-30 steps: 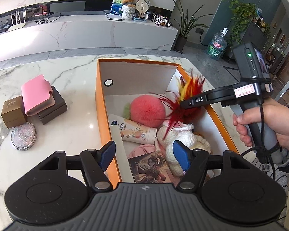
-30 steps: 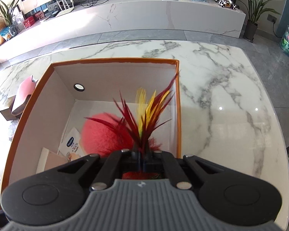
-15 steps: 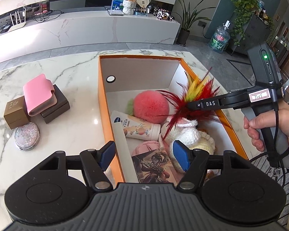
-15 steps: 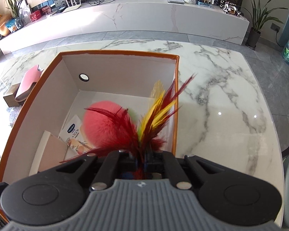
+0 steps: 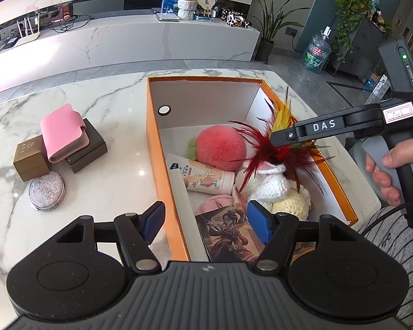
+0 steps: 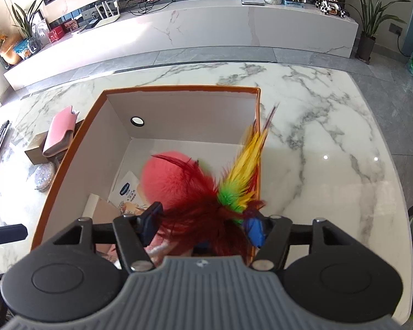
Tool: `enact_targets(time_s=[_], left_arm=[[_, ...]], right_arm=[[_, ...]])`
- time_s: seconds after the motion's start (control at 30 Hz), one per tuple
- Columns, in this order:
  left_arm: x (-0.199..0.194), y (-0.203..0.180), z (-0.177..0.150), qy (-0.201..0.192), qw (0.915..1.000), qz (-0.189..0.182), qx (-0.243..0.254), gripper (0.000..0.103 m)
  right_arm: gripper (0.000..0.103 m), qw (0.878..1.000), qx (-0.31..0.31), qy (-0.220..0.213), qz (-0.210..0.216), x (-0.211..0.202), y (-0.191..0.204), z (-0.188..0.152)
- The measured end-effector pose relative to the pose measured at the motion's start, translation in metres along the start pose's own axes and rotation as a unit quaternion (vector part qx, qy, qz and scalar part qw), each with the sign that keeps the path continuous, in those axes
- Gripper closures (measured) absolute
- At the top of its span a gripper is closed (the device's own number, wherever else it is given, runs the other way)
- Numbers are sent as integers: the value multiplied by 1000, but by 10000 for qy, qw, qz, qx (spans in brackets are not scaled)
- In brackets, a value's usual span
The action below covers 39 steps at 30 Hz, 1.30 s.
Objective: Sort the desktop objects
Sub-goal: 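Open the right tool to release the shuttlecock while the left lowers the card box in and opens, then withdraw both tools from the box toward the pink wallet and brown box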
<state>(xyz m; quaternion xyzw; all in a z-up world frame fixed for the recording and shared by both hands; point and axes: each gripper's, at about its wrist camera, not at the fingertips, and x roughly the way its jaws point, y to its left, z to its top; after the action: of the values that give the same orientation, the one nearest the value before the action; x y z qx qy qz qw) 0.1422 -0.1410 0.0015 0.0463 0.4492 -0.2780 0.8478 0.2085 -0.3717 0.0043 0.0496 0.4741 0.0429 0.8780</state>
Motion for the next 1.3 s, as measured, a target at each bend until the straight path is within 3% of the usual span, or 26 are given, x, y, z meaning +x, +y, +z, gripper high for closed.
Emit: enact_targets(time_s=[0.17, 0.3, 0.47, 0.57, 0.63, 0.83, 0.97, 1.03, 1.23, 1.3], left_arm=[[0, 7, 8, -13, 9998, -72, 185, 26], [-4, 10, 18, -191, 9975, -156, 660, 26], [-14, 6, 11, -279, 9921, -45, 1222, 23], [-12, 9, -1, -139, 9921, 47, 1244, 23], [-12, 12, -8, -78, 9927, -18, 1205, 23], [-12, 16, -23, -87, 9928, -188, 1176, 23], [-13, 20, -24, -134, 9935, -276, 1097, 23], [-13, 23, -24, -155, 9941, -292, 1029, 23], [-13, 28, -27, -142, 9948, -341, 946, 23], [-14, 29, -29, -144, 9948, -344, 949, 23]], right_arm=[[24, 9986, -205, -285, 398, -21, 1, 14], [15, 9933, -670, -225, 909, -19, 7, 33], [16, 9873, -412, 593, 1418, 26, 11, 61], [20, 9686, -110, 1368, 2073, 62, 26, 66], [21, 9631, 14, 1799, 2002, 84, 37, 63], [21, 9548, -19, 2409, 1741, 123, 55, 49], [21, 9551, -376, 2478, 1582, 125, 66, 45], [13, 9598, -607, 2428, 1268, 129, 70, 46], [9, 9598, -634, 2474, 1162, 136, 75, 54], [5, 9584, -300, 2582, 1180, 144, 67, 55]])
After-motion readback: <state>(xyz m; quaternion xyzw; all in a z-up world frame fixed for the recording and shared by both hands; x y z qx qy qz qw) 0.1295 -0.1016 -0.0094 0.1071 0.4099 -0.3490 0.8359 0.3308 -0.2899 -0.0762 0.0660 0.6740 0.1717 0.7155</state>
